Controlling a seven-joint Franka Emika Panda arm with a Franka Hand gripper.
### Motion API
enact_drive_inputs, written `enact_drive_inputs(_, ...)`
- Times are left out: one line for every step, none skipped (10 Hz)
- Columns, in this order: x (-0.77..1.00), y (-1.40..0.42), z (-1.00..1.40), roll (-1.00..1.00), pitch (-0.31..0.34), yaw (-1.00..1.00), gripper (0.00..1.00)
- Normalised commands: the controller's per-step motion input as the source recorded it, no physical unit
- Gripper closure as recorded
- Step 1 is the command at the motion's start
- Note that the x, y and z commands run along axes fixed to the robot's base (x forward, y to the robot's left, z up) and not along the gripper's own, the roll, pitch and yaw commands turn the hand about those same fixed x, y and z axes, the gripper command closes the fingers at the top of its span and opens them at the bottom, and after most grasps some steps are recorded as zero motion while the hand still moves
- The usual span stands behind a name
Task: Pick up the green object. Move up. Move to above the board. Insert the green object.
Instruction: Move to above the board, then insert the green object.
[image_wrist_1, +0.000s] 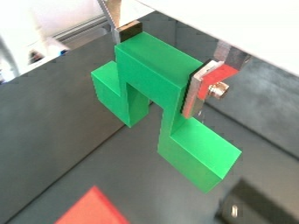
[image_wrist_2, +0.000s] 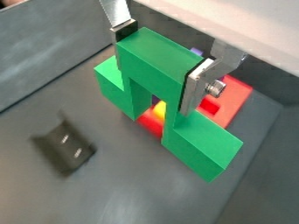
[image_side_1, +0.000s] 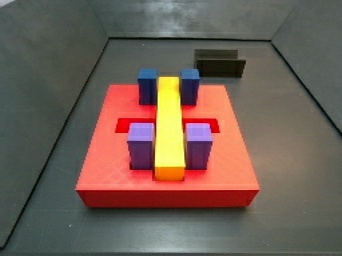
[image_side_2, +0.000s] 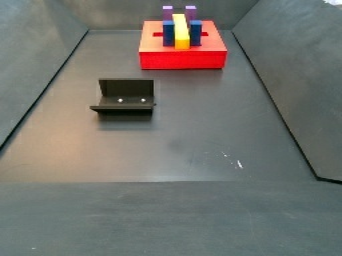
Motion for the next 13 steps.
enact_drive_inputs(0.44, -1.4, 0.19, -0.01, 0.162, 0.02, 1.0)
enact_drive_inputs(0.45, -1.4, 0.2, 0.0, 0.152, 0.02, 1.0)
enact_drive_inputs(0.47, -1.4, 0.2, 0.02, 0.148, 0.02, 1.0)
enact_drive_inputs(0.52, -1.4, 0.21, 0.01, 0.154, 0.01, 1.0)
enact_drive_inputs(0.3, -0.71, 0.12, 0.01, 0.157, 0.01, 1.0)
enact_drive_inputs(0.15, -0.26, 0.06, 0.01, 0.129, 0.01, 1.0)
enact_drive_inputs(0.1, -0.17, 0.05, 0.01, 0.093, 0.01, 1.0)
enact_drive_inputs(0.04, 0.0, 0.0, 0.0, 0.0, 0.0, 1.0)
enact_drive_inputs(0.0, -0.05, -0.27, -0.01, -0.079, 0.0, 1.0)
enact_drive_inputs(0.2, -0.17, -0.77, 0.22, 0.059, 0.18, 1.0)
enact_drive_inputs(0.33, -0.18, -0.89, 0.17, 0.014, 0.13, 1.0)
enact_drive_inputs(0.23, -0.19, -1.0, 0.14, 0.0, 0.07, 1.0)
enact_drive_inputs(0.28, -0.19, -0.91, 0.17, -0.016, 0.06, 1.0)
